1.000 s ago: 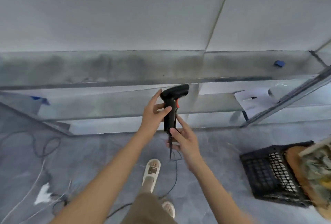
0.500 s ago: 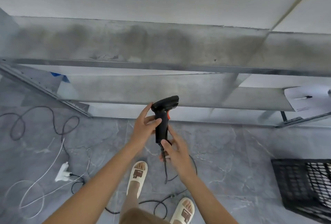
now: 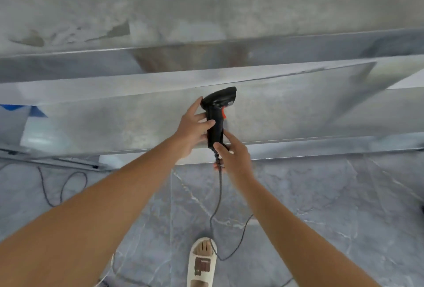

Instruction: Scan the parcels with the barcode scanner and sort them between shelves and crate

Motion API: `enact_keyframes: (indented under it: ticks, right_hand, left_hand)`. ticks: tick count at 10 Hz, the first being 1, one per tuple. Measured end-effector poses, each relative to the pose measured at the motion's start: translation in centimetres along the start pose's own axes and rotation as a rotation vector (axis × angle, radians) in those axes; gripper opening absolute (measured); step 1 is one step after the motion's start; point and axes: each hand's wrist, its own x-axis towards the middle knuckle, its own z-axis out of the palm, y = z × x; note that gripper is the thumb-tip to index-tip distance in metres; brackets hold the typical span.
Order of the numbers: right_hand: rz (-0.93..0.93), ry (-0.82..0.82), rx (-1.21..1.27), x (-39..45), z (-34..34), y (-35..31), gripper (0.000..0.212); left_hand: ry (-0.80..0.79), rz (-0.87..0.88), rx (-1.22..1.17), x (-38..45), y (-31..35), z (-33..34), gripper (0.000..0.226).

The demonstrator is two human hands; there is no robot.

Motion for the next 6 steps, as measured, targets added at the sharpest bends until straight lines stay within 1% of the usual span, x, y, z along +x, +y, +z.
enact_keyframes:
  ticks: [1,2,3,4,5,6]
  right_hand:
    - [0.011,0.01,0.004,3.8,1.4,0.5,0.031]
    - [0.026,0.016,-0.017,6.6,2.6,1.0,0.021]
    - [0.016,0.045,-0.11,8.6,3.3,1.8,0.023]
    - [-0.067,0.087,-0.272,9.2,3.6,1.9,0.024]
    - [-0.106,0.117,-0.426,8.5,3.2,1.8,0.031]
    - [-0.039,0.17,-0.448,7.1,2.2,1.6,0.044]
  left_hand:
    - [0.039,0.02,-0.034,4.4,-1.6,-1.2,0.079]
    - [0.086,0.01,-0.058,7.0,-2.7,-1.9,0.077]
    - [0.118,-0.007,-0.105,8.8,-3.5,-2.4,0.076]
    - [0.117,0.006,-0.074,9.5,-3.6,-2.5,0.076]
    - [0.139,0.055,0.016,9.5,-3.8,-2.0,0.078]
    - [0.232,0.097,0.153,9.2,-3.4,-1.8,0.082]
